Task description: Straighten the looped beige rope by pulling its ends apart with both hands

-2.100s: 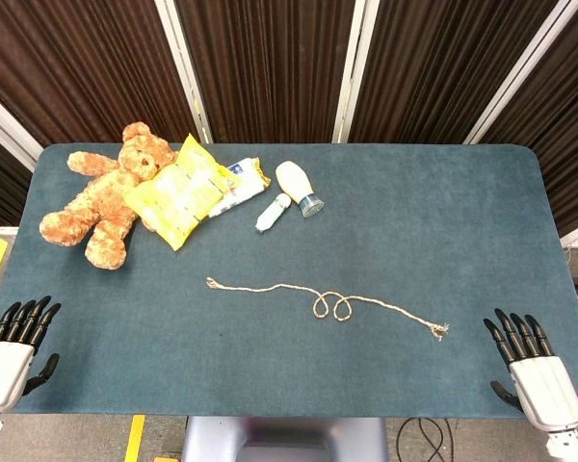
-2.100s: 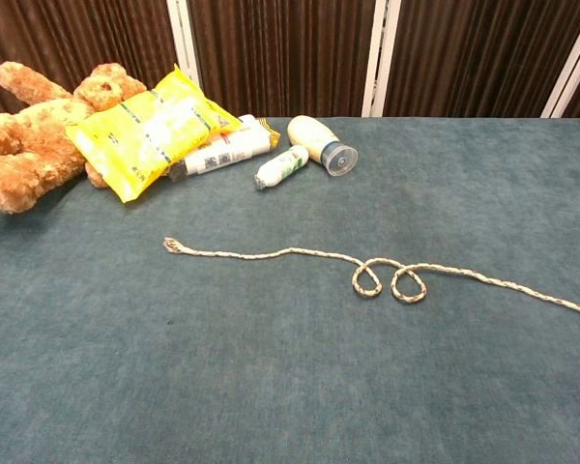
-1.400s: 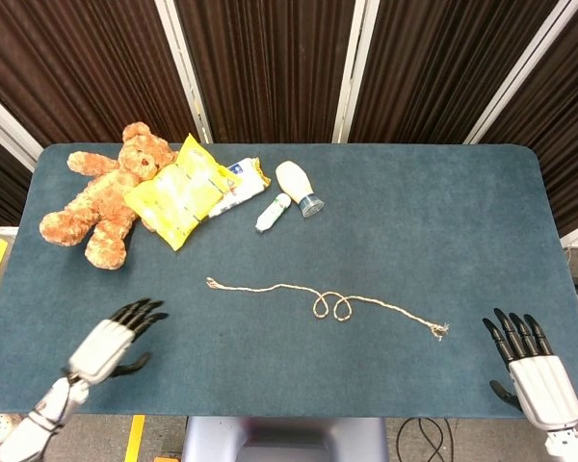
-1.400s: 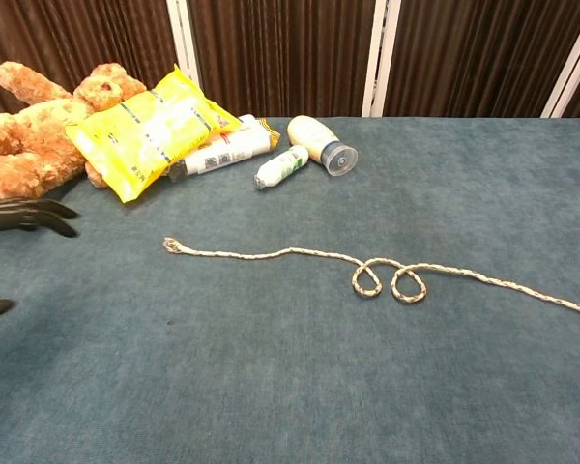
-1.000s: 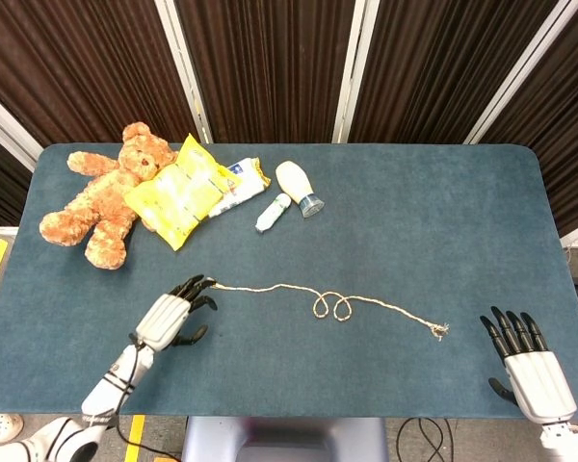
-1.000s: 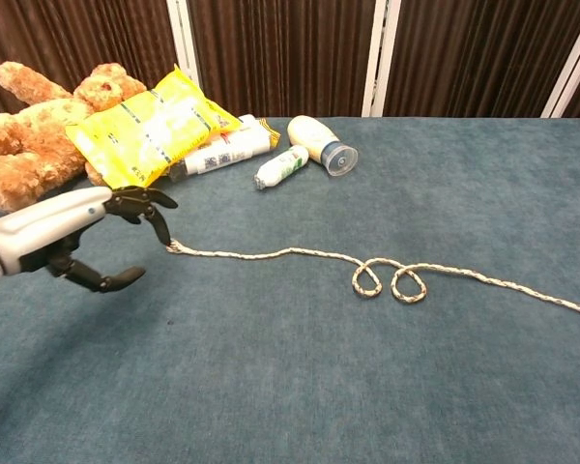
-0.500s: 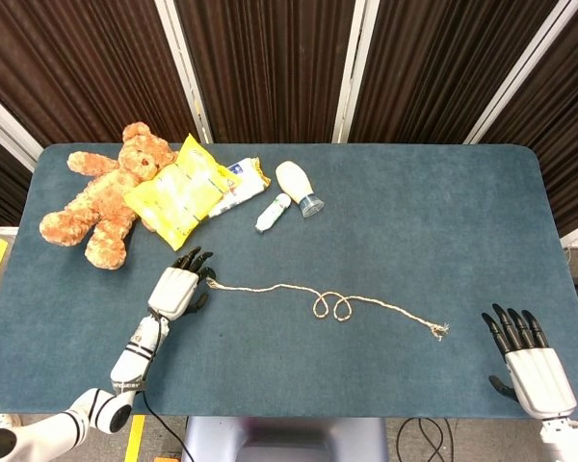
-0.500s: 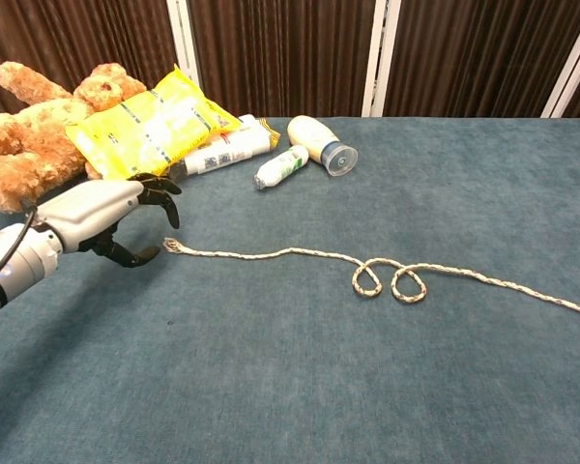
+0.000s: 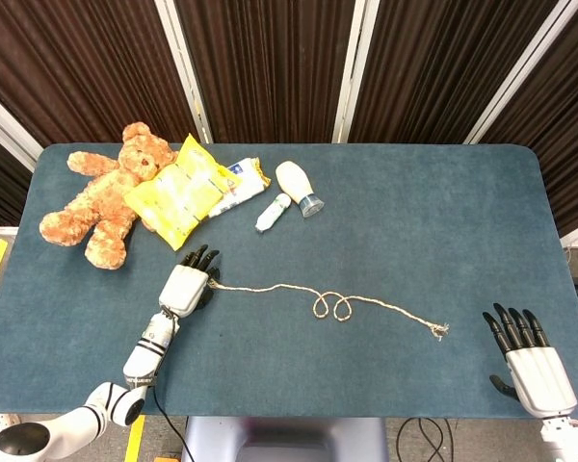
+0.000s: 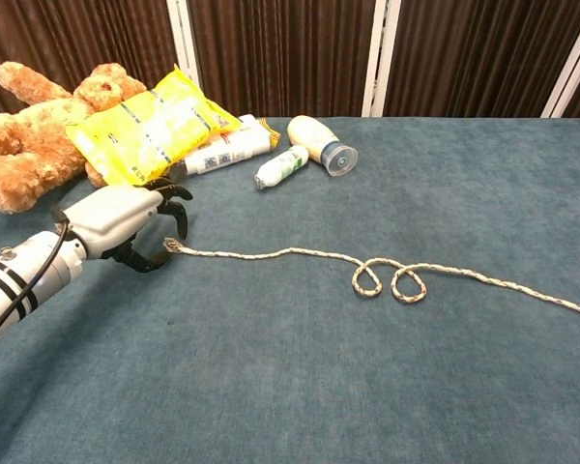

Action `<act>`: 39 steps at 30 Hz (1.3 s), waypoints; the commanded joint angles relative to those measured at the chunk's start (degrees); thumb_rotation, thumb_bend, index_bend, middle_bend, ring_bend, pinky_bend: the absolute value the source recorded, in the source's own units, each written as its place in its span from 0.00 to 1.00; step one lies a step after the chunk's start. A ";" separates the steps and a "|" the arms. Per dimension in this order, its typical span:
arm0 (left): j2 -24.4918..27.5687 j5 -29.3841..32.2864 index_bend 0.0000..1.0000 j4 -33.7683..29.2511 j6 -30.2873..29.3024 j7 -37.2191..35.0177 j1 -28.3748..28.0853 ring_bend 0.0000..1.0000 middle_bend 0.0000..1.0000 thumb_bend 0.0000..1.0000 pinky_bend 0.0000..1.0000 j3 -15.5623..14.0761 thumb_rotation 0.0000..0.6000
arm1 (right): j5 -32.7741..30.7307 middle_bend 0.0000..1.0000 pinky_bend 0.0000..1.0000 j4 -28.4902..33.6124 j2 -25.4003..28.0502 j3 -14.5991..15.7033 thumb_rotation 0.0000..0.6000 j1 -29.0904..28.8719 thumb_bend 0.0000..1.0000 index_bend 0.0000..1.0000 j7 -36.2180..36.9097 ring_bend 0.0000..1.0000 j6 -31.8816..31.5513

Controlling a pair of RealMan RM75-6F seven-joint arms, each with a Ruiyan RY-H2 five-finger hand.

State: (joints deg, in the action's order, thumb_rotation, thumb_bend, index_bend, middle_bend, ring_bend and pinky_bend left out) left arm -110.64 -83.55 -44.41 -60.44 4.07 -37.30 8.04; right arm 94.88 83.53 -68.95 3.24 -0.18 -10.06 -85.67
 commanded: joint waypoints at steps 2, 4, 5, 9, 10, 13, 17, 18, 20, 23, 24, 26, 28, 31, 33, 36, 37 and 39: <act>-0.56 0.12 0.47 0.93 -0.08 0.12 -0.30 0.00 0.10 0.42 0.19 -0.19 1.00 | 0.02 0.00 0.00 -0.01 0.01 0.06 1.00 -0.02 0.24 0.00 -0.03 0.00 0.02; -0.92 0.32 0.48 1.66 0.06 0.28 -0.47 0.00 0.10 0.42 0.19 -0.21 1.00 | 0.03 0.00 0.00 -0.01 0.01 0.07 1.00 -0.04 0.24 0.00 0.00 0.00 0.00; -1.05 0.41 0.49 1.96 0.16 0.32 -0.54 0.00 0.10 0.42 0.19 -0.24 1.00 | 0.04 0.00 0.00 0.00 0.02 0.07 1.00 -0.04 0.24 0.00 0.01 0.00 -0.02; -1.48 0.93 0.50 3.15 0.89 0.20 -0.78 0.00 0.10 0.45 0.18 -0.33 1.00 | -0.02 0.00 0.00 0.01 0.06 0.09 1.00 -0.03 0.24 0.00 0.06 0.00 -0.05; -1.55 1.00 0.51 3.36 0.93 0.19 -0.84 0.00 0.10 0.46 0.18 -0.32 1.00 | -0.05 0.00 0.00 0.01 0.07 0.08 1.00 -0.03 0.24 0.00 0.07 0.00 -0.06; -1.81 1.32 0.51 3.97 1.27 0.02 -0.96 0.00 0.11 0.46 0.18 -0.35 1.00 | -0.13 0.00 0.00 0.07 0.11 0.09 1.00 -0.04 0.24 0.00 0.04 0.00 -0.02; -2.07 1.54 0.53 4.63 1.53 -0.35 -1.14 0.00 0.11 0.46 0.18 -0.42 1.00 | -0.20 0.00 0.00 0.08 0.09 0.07 1.00 -0.04 0.24 0.00 -0.02 0.00 -0.05; -2.10 1.55 0.53 4.70 1.62 -0.47 -1.21 0.00 0.11 0.46 0.18 -0.49 1.00 | -0.22 0.00 0.00 0.07 0.08 0.06 1.00 -0.02 0.24 0.00 -0.01 0.00 -0.09; -2.14 1.56 0.53 4.74 1.68 -0.62 -1.29 0.00 0.11 0.46 0.18 -0.57 1.00 | -0.27 0.00 0.00 0.08 0.05 0.04 1.00 -0.02 0.24 0.00 -0.07 0.00 -0.10; -2.23 1.57 0.53 4.64 1.57 -0.82 -1.38 0.00 0.11 0.45 0.18 -0.65 1.00 | -0.38 0.00 0.00 0.11 0.02 0.01 1.00 -0.03 0.24 0.00 -0.15 0.00 -0.05; -2.23 1.59 0.53 4.47 1.51 -0.92 -1.42 0.00 0.11 0.45 0.18 -0.65 1.00 | -0.40 0.00 0.00 0.11 0.00 0.01 1.00 -0.03 0.24 0.00 -0.19 0.00 -0.06; -2.18 1.57 0.53 4.22 1.41 -0.96 -1.48 0.01 0.12 0.45 0.18 -0.69 1.00 | -0.45 0.00 0.00 0.11 -0.01 0.00 1.00 -0.02 0.24 0.00 -0.20 0.00 -0.07; -2.14 1.53 0.53 3.93 1.21 -0.95 -1.53 0.01 0.12 0.45 0.18 -0.72 1.00 | -0.47 0.00 0.00 0.14 0.01 -0.02 1.00 -0.01 0.24 0.00 -0.17 0.00 -0.12; -2.13 1.59 0.53 3.69 1.19 -0.88 -1.62 0.01 0.12 0.45 0.18 -0.75 1.00 | -0.44 0.00 0.00 0.11 0.02 -0.01 1.00 -0.02 0.24 0.00 -0.11 0.00 -0.15; -2.24 1.77 0.54 3.66 1.40 -0.82 -1.67 0.01 0.12 0.45 0.18 -0.74 1.00 | -0.41 0.00 0.00 0.09 0.02 0.01 1.00 -0.03 0.24 0.00 -0.06 0.00 -0.15; -2.40 1.89 0.55 3.77 1.48 -0.85 -1.74 0.01 0.12 0.45 0.18 -0.76 1.00 | -0.39 0.00 0.00 0.07 0.04 0.03 1.00 -0.02 0.24 0.00 0.03 0.00 -0.22; -2.46 1.90 0.56 3.82 1.44 -0.87 -1.77 0.01 0.12 0.45 0.18 -0.75 1.00 | -0.38 0.00 0.00 0.06 0.05 0.03 1.00 -0.01 0.24 0.00 0.05 0.00 -0.26; -2.57 1.88 0.58 3.86 1.30 -0.98 -1.83 0.01 0.13 0.45 0.18 -0.76 1.00 | -0.39 0.00 0.00 0.08 0.07 0.04 1.00 -0.01 0.24 0.00 0.03 0.00 -0.24</act>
State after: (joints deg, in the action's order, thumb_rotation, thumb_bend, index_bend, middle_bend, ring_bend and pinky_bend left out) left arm -113.19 -81.67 -40.56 -59.13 3.09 -39.12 7.28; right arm 94.50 83.60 -68.87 3.28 -0.19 -10.03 -85.92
